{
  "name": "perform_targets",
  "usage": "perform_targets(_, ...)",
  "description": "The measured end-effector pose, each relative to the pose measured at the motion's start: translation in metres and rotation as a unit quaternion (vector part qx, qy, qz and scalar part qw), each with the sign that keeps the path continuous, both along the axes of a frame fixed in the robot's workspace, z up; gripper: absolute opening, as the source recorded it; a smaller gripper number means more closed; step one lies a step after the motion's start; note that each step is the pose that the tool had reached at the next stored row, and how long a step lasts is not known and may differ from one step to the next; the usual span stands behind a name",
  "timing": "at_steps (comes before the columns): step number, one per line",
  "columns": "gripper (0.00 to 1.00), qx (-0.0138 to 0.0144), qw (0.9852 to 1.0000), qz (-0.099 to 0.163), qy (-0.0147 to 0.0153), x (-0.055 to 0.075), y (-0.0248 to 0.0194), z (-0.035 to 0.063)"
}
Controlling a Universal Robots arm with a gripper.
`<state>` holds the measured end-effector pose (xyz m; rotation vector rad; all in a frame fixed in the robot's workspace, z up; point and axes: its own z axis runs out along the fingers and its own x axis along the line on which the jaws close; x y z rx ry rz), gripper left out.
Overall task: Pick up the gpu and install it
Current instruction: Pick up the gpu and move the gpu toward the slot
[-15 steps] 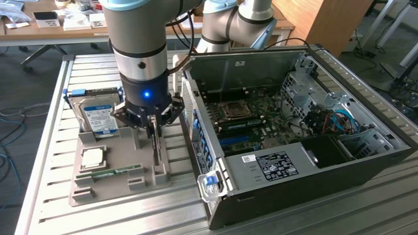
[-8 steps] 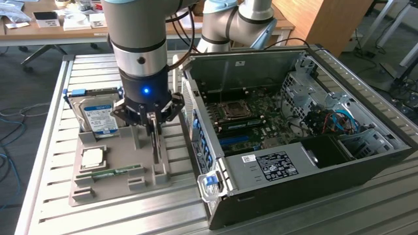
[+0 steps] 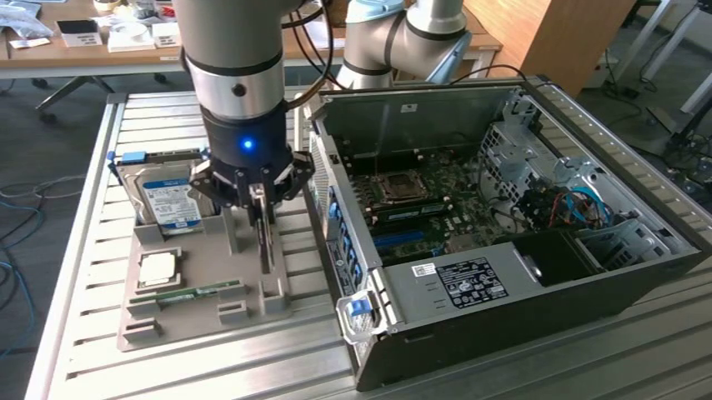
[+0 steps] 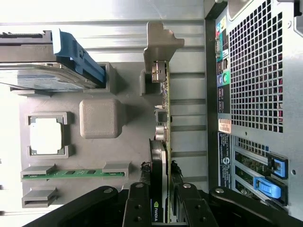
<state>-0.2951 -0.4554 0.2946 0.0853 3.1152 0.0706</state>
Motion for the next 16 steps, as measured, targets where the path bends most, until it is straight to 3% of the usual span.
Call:
perform_targets(7,0.27,0.0,1.0,0.0,0.0,0.0,0.0,0.0087)
perform_targets(16,0.27,0.0,1.0,0.0,0.0,0.0,0.0,0.0088)
